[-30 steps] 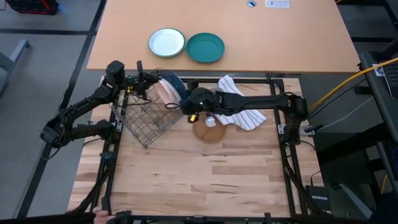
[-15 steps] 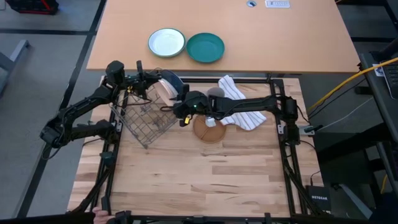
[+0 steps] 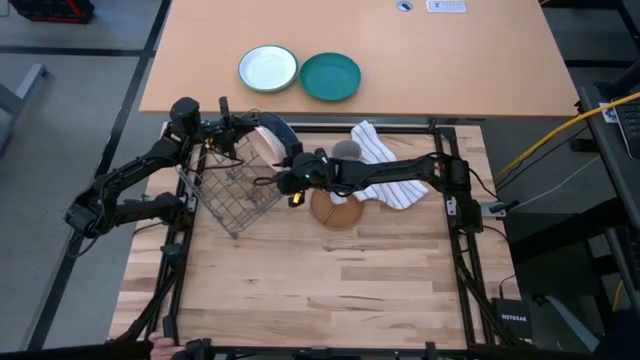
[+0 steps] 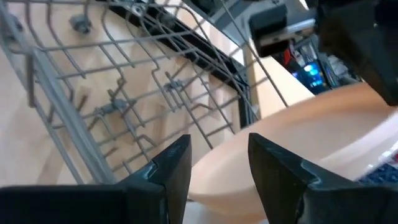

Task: Sort dishes
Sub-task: Put the light orange plate into the dish rack

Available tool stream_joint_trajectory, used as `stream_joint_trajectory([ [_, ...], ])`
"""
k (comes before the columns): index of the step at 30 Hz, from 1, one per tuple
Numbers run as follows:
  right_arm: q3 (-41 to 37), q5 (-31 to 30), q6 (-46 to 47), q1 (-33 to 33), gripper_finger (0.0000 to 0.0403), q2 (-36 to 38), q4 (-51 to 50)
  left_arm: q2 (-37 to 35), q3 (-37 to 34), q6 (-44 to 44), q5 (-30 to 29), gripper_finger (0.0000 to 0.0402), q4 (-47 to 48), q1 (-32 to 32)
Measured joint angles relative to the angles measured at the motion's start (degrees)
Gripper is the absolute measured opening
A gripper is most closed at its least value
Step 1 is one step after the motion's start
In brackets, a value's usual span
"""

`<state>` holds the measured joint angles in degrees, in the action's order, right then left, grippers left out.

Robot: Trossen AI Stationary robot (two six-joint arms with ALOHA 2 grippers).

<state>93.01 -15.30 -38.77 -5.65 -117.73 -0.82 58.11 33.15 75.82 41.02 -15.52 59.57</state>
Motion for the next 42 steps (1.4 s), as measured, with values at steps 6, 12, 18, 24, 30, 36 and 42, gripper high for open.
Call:
stream_joint_trajectory([
  [6, 0.0, -1.6, 0.1, 0.0, 0.0163, 0.0, -1.8, 0.0, 0.0, 0.6, 0.0, 0.0000, 0.2, 0.0],
  [12, 0.0, -1.6, 0.1, 0.0, 0.0163, 0.0, -3.3, 0.0, 0.0, 1.1, 0.1, 0.0000, 3.2, 0.0],
  [18, 0.0, -1.5, 0.1, 0.0, 0.0163, 0.0, -3.3, 0.0, 0.0, 3.2, 0.1, 0.0000, 7.3, 0.0],
  [24, 0.0, -0.8, 0.2, 0.0, 0.0163, 0.0, -3.2, 0.3, 0.0, 5.2, 0.4, 0.0000, 9.8, 0.0],
  [30, 0.0, 0.5, 0.2, 0.0, 0.0163, 0.0, -3.2, 2.2, 0.0, 3.6, 0.5, 0.0000, 10.8, 0.0],
  [36, 0.0, 0.8, 0.2, 0.0, 0.0163, 0.0, -3.1, 4.0, 0.0, -0.6, 0.4, 0.0007, 11.0, 0.0],
  [42, 0.0, 0.8, -0.3, 0.0, 0.0163, 0.0, -2.4, 4.1, 0.0, -10.8, 0.4, 0.0031, 12.0, 0.0],
])
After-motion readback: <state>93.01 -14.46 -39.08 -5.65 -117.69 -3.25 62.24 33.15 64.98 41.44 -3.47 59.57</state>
